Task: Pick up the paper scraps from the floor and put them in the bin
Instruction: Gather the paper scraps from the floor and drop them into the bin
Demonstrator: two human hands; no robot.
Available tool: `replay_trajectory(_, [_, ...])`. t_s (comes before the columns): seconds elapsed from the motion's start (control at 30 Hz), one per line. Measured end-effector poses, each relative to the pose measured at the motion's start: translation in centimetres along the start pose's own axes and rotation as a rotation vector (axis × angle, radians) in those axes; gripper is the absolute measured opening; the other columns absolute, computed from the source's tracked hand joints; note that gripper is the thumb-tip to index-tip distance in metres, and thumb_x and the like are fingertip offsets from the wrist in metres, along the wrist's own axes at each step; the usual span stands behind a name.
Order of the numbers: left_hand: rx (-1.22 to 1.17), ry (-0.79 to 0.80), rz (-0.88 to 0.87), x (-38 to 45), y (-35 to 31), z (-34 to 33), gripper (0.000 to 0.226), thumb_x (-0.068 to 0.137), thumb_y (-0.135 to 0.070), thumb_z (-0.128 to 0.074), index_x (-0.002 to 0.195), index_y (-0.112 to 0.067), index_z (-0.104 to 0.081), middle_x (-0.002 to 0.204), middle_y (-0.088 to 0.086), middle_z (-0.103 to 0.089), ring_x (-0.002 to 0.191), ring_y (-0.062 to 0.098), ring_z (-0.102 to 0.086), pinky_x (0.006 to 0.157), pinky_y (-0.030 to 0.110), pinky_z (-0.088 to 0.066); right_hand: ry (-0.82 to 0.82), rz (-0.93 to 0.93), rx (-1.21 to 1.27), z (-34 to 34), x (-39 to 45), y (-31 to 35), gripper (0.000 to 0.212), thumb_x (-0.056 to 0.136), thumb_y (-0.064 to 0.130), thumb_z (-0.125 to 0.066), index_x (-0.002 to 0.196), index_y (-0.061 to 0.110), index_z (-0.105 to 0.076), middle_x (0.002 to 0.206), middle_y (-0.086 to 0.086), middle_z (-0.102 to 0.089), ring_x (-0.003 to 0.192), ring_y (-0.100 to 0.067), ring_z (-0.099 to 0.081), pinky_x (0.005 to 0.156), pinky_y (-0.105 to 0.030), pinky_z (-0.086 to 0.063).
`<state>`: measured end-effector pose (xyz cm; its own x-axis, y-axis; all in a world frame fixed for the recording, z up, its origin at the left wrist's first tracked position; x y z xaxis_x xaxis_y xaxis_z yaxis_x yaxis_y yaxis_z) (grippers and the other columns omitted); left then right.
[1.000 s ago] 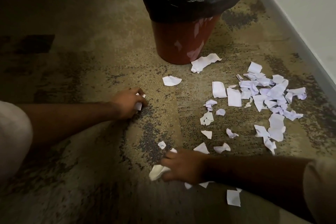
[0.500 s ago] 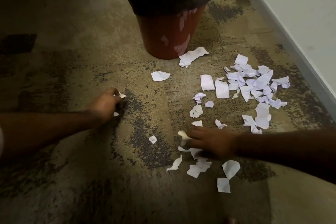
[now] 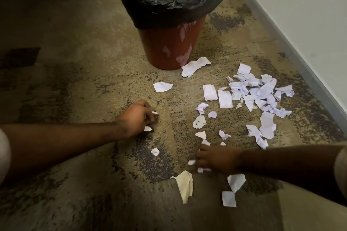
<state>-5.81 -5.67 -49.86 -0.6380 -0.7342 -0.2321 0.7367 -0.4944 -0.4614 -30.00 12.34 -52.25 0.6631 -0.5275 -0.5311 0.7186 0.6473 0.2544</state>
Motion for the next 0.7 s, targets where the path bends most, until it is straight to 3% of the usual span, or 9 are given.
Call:
replay_trajectory(0.07, [-0.053, -0.028, 0.045, 0.0, -0.3, 0.3, 0.016, 0.082, 0.000, -0.072, 0.084, -0.015, -0.077, 0.110, 0.001, -0.058, 0.093, 0.011, -0.054, 0.077, 0.015, -0.037, -0.105, -0.167, 0.181, 0.9, 0.2, -1.0, 0.037, 0.098, 0.015, -0.047, 0.135, 0.013, -0.048, 0.131, -0.010, -0.049, 0.119, -0.024, -0.040, 0.102, -0.042, -0.038])
replay_trajectory(0.17, [-0.123, -0.108, 0.090, 0.3, -1.2, 1.4, 0.016, 0.080, 0.002, -0.073, 0.082, -0.013, -0.078, 0.098, -0.003, -0.060, 0.088, 0.009, -0.055, 0.073, 0.014, -0.042, -0.364, -0.350, 0.414, 3.3, -0.1, -2.4, 0.014, 0.097, 0.015, -0.049, 0.107, 0.017, -0.059, 0.105, 0.000, -0.055, 0.096, -0.013, -0.045, 0.085, -0.029, -0.038])
replay_trajectory(0.23, [-0.189, -0.184, 0.106, 0.9, -2.2, 2.6, 0.015, 0.080, 0.004, -0.073, 0.082, -0.010, -0.078, 0.090, -0.006, -0.061, 0.081, 0.005, -0.056, 0.069, 0.009, -0.044, -0.498, -0.391, 0.482, 5.5, -0.3, -2.9, 0.011, 0.097, 0.015, -0.051, 0.103, 0.014, -0.060, 0.101, 0.001, -0.057, 0.091, -0.011, -0.047, 0.079, -0.023, -0.035])
replay_trajectory(0.33, [-0.322, -0.285, 0.099, 1.7, -4.4, 5.0, 0.010, 0.080, 0.001, -0.075, 0.083, -0.009, -0.079, 0.084, -0.007, -0.065, 0.072, 0.001, -0.061, 0.059, 0.000, -0.040, -0.656, -0.376, 0.544, 10.0, -0.9, -3.1, 0.008, 0.095, 0.016, -0.058, 0.102, 0.016, -0.061, 0.102, 0.004, -0.060, 0.093, -0.010, -0.054, 0.078, -0.021, -0.042])
replay_trajectory(0.37, [-0.394, -0.306, 0.097, 2.0, -5.3, 5.8, 0.009, 0.080, 0.000, -0.076, 0.083, -0.008, -0.078, 0.085, -0.005, -0.067, 0.067, 0.001, -0.062, 0.058, 0.003, -0.044, -0.709, -0.350, 0.558, 11.6, -1.4, -3.1, 0.007, 0.095, 0.017, -0.060, 0.101, 0.016, -0.062, 0.102, 0.003, -0.062, 0.095, -0.011, -0.057, 0.081, -0.024, -0.045])
replay_trajectory(0.43, [-0.547, -0.351, 0.093, 2.5, -7.1, 7.8, 0.009, 0.081, -0.001, -0.076, 0.083, -0.009, -0.077, 0.087, -0.001, -0.070, 0.063, 0.007, -0.064, 0.061, 0.023, -0.058, -0.835, -0.294, 0.583, 14.9, -2.5, -3.0, 0.006, 0.094, 0.018, -0.062, 0.100, 0.016, -0.063, 0.101, 0.005, -0.064, 0.097, -0.010, -0.059, 0.085, -0.026, -0.047])
replay_trajectory(0.5, [-0.663, -0.426, 0.049, 2.9, -8.9, 10.2, 0.014, 0.081, 0.002, -0.075, 0.082, -0.013, -0.076, 0.086, -0.008, -0.070, 0.072, 0.010, -0.067, 0.065, 0.026, -0.059, -0.989, -0.258, 0.613, 18.1, -3.8, -3.0, 0.005, 0.093, 0.015, -0.064, 0.098, 0.016, -0.063, 0.098, 0.008, -0.064, 0.095, -0.008, -0.060, 0.083, -0.024, -0.048])
replay_trajectory(0.6, [-0.763, -0.564, -0.044, 3.5, -11.5, 14.6, 0.022, 0.081, -0.001, -0.075, 0.079, -0.023, -0.075, 0.087, -0.015, -0.071, 0.079, -0.005, -0.067, 0.067, 0.011, -0.053, -1.191, -0.188, 0.653, 23.1, -5.1, -3.4, 0.006, 0.091, 0.010, -0.065, 0.097, 0.012, -0.064, 0.094, 0.003, -0.065, 0.086, -0.009, -0.062, 0.074, -0.026, -0.051])
replay_trajectory(0.7, [-0.827, -0.718, -0.133, 4.2, -13.9, 18.8, 0.023, 0.083, -0.004, -0.074, 0.076, -0.026, -0.074, 0.091, -0.008, -0.076, 0.083, 0.002, -0.071, 0.075, 0.019, -0.057, -1.351, -0.096, 0.694, 27.8, -5.3, -3.8, 0.006, 0.091, 0.010, -0.066, 0.096, 0.012, -0.064, 0.087, -0.001, -0.064, 0.075, -0.009, -0.061, 0.064, -0.025, -0.051])
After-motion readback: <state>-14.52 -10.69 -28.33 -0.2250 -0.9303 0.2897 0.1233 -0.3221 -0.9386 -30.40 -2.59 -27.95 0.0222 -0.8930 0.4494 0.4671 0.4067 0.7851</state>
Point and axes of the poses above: each hand's wrist, its own x-axis towards the middle knuckle, its own z-axis out of the back of the hand, y = z × x, the point moved 1 cm from there along x, towards the middle knuckle
